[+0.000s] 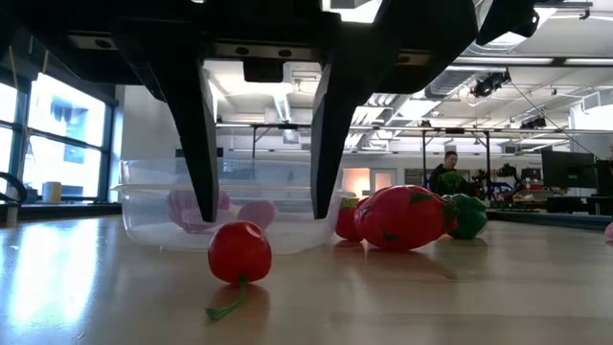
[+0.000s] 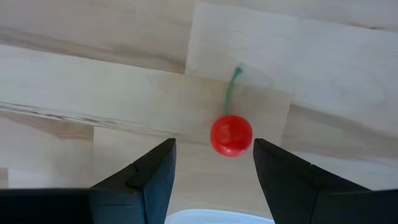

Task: Pick and placing Produce into tupperware
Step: Put the bottom red cherry into the transparent bin

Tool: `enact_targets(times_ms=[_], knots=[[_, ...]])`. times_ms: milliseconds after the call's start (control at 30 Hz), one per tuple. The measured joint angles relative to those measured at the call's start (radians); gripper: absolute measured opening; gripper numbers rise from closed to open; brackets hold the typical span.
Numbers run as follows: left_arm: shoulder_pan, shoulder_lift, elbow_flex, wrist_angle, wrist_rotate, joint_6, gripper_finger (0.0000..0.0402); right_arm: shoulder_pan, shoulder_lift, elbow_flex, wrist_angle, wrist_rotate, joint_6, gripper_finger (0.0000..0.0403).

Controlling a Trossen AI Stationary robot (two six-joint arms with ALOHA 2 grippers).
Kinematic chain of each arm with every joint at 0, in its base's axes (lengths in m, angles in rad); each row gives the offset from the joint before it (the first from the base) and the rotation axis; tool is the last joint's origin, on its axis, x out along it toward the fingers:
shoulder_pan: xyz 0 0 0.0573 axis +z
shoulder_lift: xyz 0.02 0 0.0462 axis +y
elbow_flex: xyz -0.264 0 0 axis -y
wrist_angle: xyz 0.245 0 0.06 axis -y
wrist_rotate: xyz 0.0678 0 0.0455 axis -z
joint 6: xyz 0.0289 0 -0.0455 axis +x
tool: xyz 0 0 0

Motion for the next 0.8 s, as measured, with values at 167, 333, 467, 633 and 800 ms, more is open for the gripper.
enact_targets(times_ms=[167,333,467,633,800], knots=[[0.0,0.0,0.0,-0.003,0.011,-0.003,0.0205,0.0,0.0,0.0,0.0,0.0,0.0,0.0018],[0.0,0.001,0.0,-0.002,0.022,-0.003,0.0205,0.0,0.0,0.0,0.0,0.0,0.0,0.0018],[0.0,0.025,-0.002,-0.009,0.043,-0.019,0.0205,0.0,0.0,0.0,0.0,0.0,0.0,0.0018],[0.0,0.045,-0.002,-0.004,0.023,-0.026,0.0205,0.0,-0.001,0.0,0.0,0.0,0.0,0.0018],[0.0,0.043,0.0,0.021,0.02,-0.022,0.0205,0.0,0.0,0.0,0.0,0.0,0.0,0.0018]])
